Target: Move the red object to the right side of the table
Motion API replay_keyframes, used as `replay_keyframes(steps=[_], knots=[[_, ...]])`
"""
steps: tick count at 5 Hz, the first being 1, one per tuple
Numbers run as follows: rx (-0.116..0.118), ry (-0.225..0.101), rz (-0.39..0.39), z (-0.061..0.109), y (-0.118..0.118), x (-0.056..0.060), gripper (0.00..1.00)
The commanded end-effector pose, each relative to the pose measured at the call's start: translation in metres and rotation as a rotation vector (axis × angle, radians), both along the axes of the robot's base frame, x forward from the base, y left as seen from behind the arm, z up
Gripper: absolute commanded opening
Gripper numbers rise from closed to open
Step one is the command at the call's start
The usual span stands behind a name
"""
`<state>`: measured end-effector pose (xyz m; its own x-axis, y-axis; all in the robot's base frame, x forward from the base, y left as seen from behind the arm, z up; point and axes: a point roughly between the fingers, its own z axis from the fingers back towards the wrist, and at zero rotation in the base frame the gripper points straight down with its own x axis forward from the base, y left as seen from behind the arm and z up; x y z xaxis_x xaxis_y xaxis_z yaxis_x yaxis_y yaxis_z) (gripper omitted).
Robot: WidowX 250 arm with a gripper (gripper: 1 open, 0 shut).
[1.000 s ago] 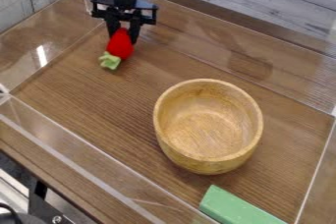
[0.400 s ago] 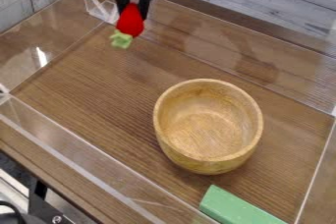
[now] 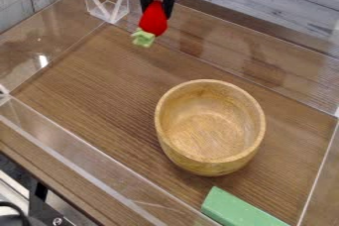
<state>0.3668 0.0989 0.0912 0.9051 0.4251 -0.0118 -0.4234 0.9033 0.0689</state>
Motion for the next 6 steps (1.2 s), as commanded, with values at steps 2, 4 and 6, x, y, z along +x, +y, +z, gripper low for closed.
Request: replay_keyframes(steps=[2, 4, 6], knots=[[0.011, -0.080, -0.039, 0.032, -0.069, 0.004, 0.00], [0.004, -0.106, -0.175, 0.031, -0.128, 0.003, 0.00], [0.010, -0.122, -0.274, 0.025, -0.145, 0.003, 0.00]])
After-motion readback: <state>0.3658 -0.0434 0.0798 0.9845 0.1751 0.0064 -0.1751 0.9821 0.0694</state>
